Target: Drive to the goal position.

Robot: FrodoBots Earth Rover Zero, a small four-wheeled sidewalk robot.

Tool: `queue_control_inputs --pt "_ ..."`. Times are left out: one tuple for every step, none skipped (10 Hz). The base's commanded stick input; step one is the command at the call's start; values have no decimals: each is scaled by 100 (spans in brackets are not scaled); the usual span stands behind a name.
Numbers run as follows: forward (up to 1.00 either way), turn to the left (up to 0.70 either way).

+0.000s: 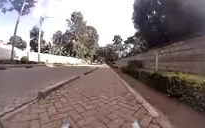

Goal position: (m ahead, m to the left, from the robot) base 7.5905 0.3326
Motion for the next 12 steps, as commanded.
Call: queue_control_inputs --pt "70 0" --pt "70 0" --pt "70 0" --pt "70 0" --pt "70 0" --pt "70 0" --pt "70 0" --pt "70 0" --pt "70 0" --pt "70 0" --pt "70 0" --pt "70 0"
